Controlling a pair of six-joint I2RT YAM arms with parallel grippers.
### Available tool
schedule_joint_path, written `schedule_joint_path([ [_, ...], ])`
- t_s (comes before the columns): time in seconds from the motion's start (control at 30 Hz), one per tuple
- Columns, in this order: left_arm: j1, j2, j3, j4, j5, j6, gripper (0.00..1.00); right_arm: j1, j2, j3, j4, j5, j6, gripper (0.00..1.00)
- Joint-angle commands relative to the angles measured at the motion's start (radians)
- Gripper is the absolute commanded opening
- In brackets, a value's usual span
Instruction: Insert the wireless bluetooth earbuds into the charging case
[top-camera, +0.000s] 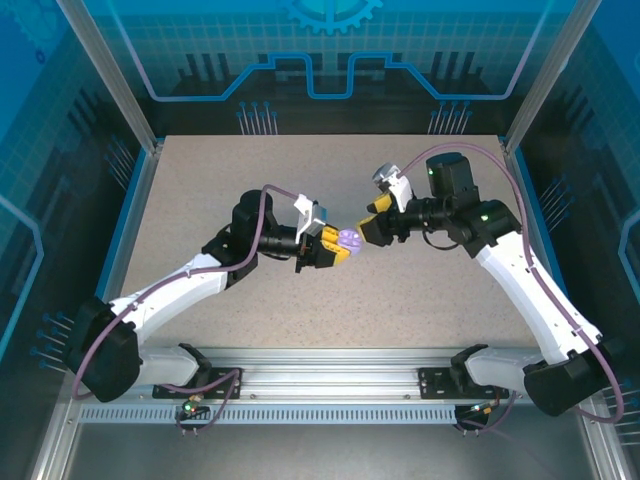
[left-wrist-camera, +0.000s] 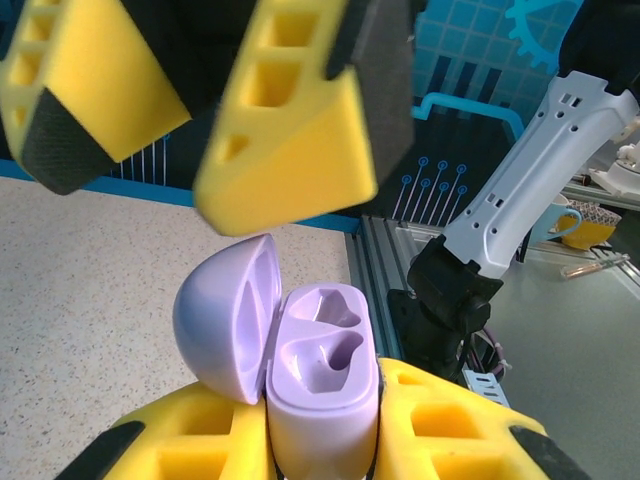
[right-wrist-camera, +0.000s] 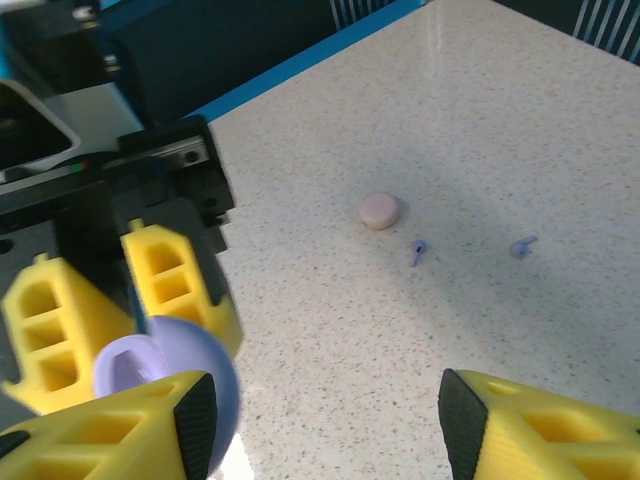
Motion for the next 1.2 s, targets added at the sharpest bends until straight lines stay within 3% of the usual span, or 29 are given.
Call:
schedule_joint_path([
  [0.0,-0.006,-0.036,0.012,0.001,0.039,0.033,0.11,-0.020,-0.010,0.013,0.015,0.030,0.025,0.63],
  [0.6,-0.007,-0.036,0.016,-0.007,0.041,0.027,0.12,-0.029,-0.002,0.015,0.005,0.013,0.031,0.63],
  [0.7,-0.008,-0.044,0.010,-0.003,0.023,0.020,0.11,-0.033,-0.008,0.014,0.007,0.047,0.040,0.63],
  [0.83,0.004,-0.048,-0.001,-0.010,-0.020,-0.003,0.12,-0.043,-0.010,-0.010,0.044,0.189,0.106,0.64],
  [1.0,0.074,-0.061,-0.072,0.108,-0.030,-0.129,0.12,-0.056,0.087,0.002,0.019,0.291,0.160,0.64],
  [1.17,0.147,-0.111,-0.134,0.128,-0.049,-0.192,0.12,-0.057,0.249,0.031,0.024,0.260,0.196,0.62],
])
